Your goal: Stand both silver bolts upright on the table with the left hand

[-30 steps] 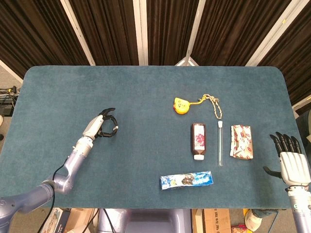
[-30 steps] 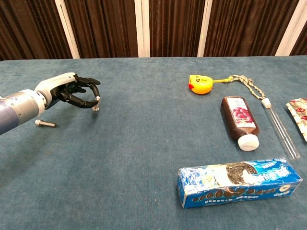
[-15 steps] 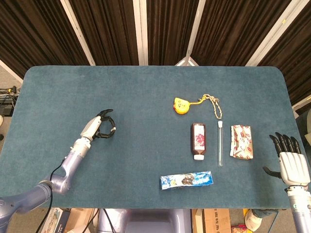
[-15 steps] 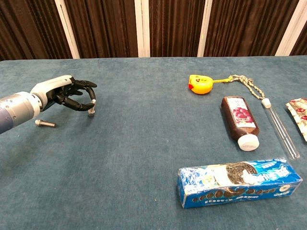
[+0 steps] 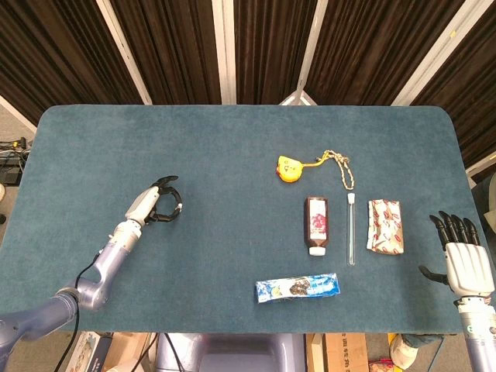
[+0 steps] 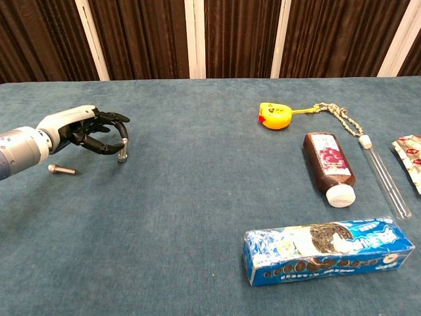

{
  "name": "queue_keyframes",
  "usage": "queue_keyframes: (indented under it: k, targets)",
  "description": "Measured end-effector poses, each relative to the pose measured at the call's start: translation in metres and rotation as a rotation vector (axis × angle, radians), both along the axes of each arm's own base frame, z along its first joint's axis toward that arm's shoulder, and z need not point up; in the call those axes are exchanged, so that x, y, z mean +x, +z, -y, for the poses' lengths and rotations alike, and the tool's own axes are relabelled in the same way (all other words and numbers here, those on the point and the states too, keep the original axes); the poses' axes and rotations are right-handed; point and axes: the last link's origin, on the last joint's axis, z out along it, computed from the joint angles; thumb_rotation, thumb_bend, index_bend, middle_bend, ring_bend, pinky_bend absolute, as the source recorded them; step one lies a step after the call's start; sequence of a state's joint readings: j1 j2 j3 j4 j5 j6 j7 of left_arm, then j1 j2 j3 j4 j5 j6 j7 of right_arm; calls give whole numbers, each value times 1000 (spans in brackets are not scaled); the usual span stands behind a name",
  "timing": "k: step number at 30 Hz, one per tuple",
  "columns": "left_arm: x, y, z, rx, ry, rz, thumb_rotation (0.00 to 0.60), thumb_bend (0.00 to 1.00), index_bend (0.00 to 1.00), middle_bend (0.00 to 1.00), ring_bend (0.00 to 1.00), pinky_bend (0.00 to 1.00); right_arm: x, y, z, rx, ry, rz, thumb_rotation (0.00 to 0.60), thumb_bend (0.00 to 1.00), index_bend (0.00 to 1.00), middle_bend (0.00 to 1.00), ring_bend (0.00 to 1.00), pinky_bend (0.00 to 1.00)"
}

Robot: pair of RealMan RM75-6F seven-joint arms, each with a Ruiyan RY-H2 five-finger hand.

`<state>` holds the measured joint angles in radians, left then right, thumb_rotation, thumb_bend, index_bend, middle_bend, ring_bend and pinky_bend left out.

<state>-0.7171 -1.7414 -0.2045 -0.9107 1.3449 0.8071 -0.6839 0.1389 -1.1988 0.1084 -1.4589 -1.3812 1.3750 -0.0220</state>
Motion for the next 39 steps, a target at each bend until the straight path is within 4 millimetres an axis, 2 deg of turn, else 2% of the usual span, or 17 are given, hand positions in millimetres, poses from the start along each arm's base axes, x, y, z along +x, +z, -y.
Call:
queue_keyframes:
  k: [6,18,23,27,32,39]
  targets:
    - [-4,4,1,-7,-2,-5,600,527,470,55,0,0,0,0,0,-5,0,1,600,114,131,91,47,0]
    - [-7,9,0,-5,-23,-33,600,523,365,40,0,0,1,-1,0,-7,2,0,600,114,130,90,47,0]
    - [-1,28,-1,74,-70,-26,600,521,354,39,0,0,2,-1,1,-4,4,2,600,114,131,91,47,0]
    - [5,49,2,157,-129,-45,600,521,385,39,0,0,3,-1,0,-4,9,2,600,114,130,91,47,0]
    - [3,70,9,222,-209,-190,600,521,427,41,0,0,5,-1,-1,-9,21,3,600,114,130,91,47,0]
    - [-2,83,24,247,-282,-502,600,519,449,44,0,0,5,-2,-1,-5,19,3,600,114,131,91,47,0]
